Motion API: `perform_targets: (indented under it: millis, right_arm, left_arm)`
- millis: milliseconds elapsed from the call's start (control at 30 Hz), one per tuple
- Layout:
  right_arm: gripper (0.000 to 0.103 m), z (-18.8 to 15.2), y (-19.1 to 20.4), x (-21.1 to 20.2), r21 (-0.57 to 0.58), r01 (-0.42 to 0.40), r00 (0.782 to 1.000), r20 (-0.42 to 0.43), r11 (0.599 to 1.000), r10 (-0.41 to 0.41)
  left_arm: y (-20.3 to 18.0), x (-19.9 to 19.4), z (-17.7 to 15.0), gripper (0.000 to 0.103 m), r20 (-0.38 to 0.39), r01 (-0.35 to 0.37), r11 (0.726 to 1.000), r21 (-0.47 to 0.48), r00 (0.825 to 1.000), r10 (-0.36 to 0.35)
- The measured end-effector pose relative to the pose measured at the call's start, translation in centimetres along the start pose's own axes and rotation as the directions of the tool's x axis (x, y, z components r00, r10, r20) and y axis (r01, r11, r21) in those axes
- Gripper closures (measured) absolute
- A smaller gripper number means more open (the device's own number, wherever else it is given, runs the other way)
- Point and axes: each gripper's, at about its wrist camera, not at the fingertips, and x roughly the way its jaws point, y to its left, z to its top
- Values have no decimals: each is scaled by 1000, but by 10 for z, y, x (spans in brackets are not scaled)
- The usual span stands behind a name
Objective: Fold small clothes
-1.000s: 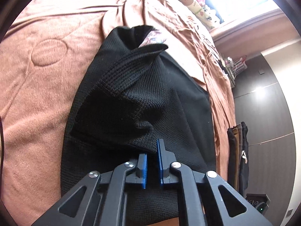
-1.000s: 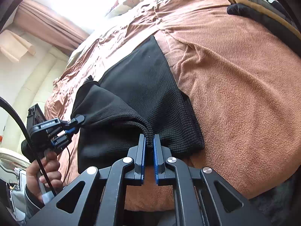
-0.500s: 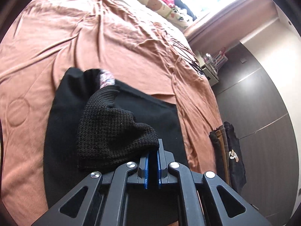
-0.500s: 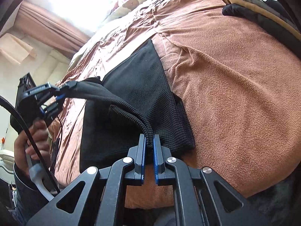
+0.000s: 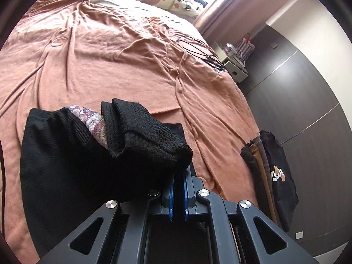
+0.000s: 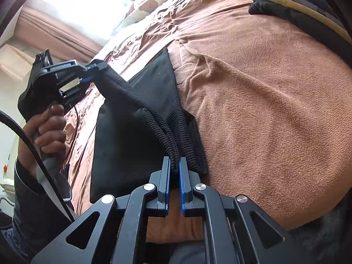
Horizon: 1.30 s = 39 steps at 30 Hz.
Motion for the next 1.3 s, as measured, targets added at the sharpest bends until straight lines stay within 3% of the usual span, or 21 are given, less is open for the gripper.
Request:
perform_targets:
  millis: [100, 167, 233, 300, 933, 1067, 1200, 1267, 1300]
  right_arm:
    - [99, -1, -5, 0, 9, 1, 1000, -5, 1000, -1]
    - [99, -1, -5, 1, 8, 3, 1000, -8, 1000, -3]
    - [99, -1, -5, 0, 6, 4, 1000, -6, 1000, -4]
    - [99, -1, -5, 0, 8, 0, 1000, -7, 1000, 0]
    - [100, -4, -7, -9, 7, 39, 999, 19, 999, -39]
    - [99, -3, -5, -6, 11, 53, 999, -8, 999, -52]
    - [90, 2, 2, -9, -7, 78, 997, -3, 997, -78]
    - [75, 3, 5, -11, -9, 84, 996, 8, 996, -84]
    - [63, 4, 6, -11, -11, 83, 996, 14, 996, -83]
  left_arm:
    - [-10, 15, 6, 96, -24, 17, 1000, 21, 1000, -16]
    - [-14, 20, 8, 91, -36, 27, 999, 22, 999, -27]
    - [-14, 21, 9, 79, -33, 27, 999, 21, 999, -27]
    - [-12, 19, 7, 77, -27, 15, 1000, 20, 1000, -14]
    - [77, -39, -42, 77, -53, -123, 989, -75, 991, 120]
    - [98, -53, -56, 77, -57, -140, 984, -114, 989, 134]
    - [116, -66, -69, 77, -72, -160, 977, -139, 986, 151]
    - [123, -73, -73, 77, -78, -169, 974, -150, 984, 159]
    - [128, -76, -76, 77, -80, -172, 973, -155, 984, 161]
